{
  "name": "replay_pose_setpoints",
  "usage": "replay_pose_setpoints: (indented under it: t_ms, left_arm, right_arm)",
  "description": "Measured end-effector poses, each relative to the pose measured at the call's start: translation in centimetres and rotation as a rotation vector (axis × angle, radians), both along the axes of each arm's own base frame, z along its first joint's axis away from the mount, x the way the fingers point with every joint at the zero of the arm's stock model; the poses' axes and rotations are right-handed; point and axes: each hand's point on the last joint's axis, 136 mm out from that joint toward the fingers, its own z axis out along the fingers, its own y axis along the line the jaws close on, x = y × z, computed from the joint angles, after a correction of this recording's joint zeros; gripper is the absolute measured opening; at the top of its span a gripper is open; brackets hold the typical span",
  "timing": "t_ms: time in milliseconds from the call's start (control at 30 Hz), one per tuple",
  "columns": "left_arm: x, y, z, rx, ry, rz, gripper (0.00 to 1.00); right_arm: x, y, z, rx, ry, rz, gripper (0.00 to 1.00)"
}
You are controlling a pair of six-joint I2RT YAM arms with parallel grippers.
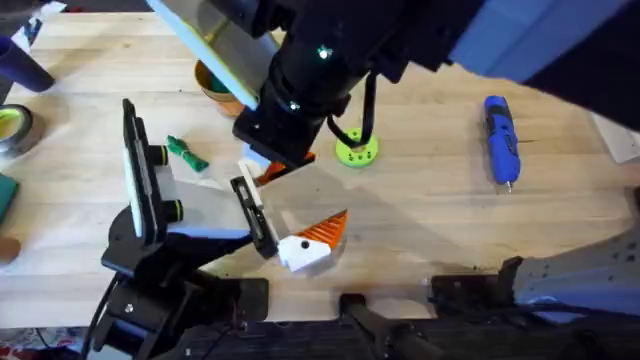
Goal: Pick up the gripper from the table and insert it into the empty holder that is missing its gripper. Then pick up a screw, insert it into the mounting hole, and use the screwdriver to tighten it. Finally, clean up the table by picking up the vegetable and placing it into the bucket.
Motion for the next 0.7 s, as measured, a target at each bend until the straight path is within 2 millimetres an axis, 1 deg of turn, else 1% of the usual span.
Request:
replay_pose_setpoints:
  t_ms: [300,533,700]
  left_arm:
    - [0.0,0.0,0.0,0.000,0.000,0.000,0.992]
    - [0.0,0.0,0.0,0.000,0.000,0.000,0.992]
    - [0.0,0.0,0.0,0.000,0.000,0.000,0.992]
  right_arm:
    - [0.0,0.1,0.0,0.003,-0.001,0.001,0.012]
    - [-0.8,0.3,0.0,0.014,0.033,0.044,0.012]
    - [-1.0,0.4,0.0,0.019,0.037,0.062,0.012]
